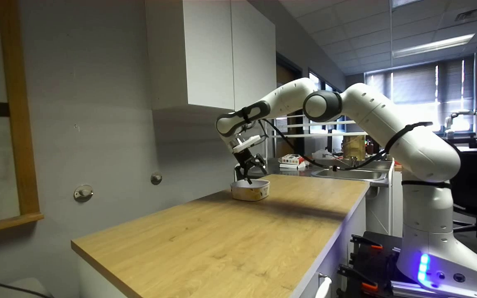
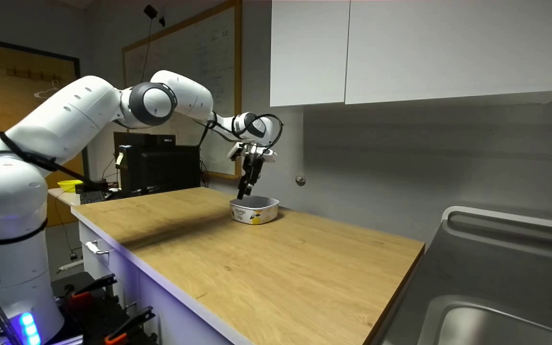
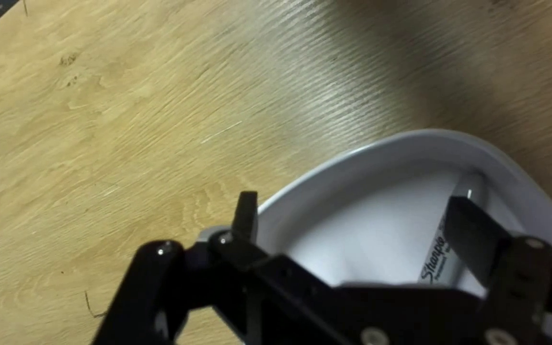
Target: Put the green object in the white bowl
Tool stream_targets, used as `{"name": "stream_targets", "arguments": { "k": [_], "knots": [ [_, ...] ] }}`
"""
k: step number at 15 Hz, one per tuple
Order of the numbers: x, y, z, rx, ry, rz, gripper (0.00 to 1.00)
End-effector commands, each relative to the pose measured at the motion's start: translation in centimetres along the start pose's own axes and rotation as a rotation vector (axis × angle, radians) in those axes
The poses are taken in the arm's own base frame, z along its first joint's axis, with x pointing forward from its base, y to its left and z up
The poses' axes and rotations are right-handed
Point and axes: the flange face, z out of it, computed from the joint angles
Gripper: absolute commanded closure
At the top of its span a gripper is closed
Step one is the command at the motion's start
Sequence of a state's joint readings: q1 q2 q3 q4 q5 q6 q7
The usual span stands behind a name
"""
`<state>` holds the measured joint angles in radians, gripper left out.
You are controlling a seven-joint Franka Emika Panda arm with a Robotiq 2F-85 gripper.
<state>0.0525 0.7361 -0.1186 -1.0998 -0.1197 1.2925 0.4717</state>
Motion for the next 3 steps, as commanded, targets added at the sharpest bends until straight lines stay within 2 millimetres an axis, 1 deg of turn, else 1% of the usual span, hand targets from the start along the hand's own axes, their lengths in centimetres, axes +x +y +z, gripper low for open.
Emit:
{"name": "stream_targets", "arguments": {
  "k": [1,3],
  "knots": [
    [-1.5,1.9,-1.2,0.06,-0.005,-0.021,0.0],
    [-2.6,3.3,-1.8,0.093,-0.01,-0.044,0.0]
  ]
}}
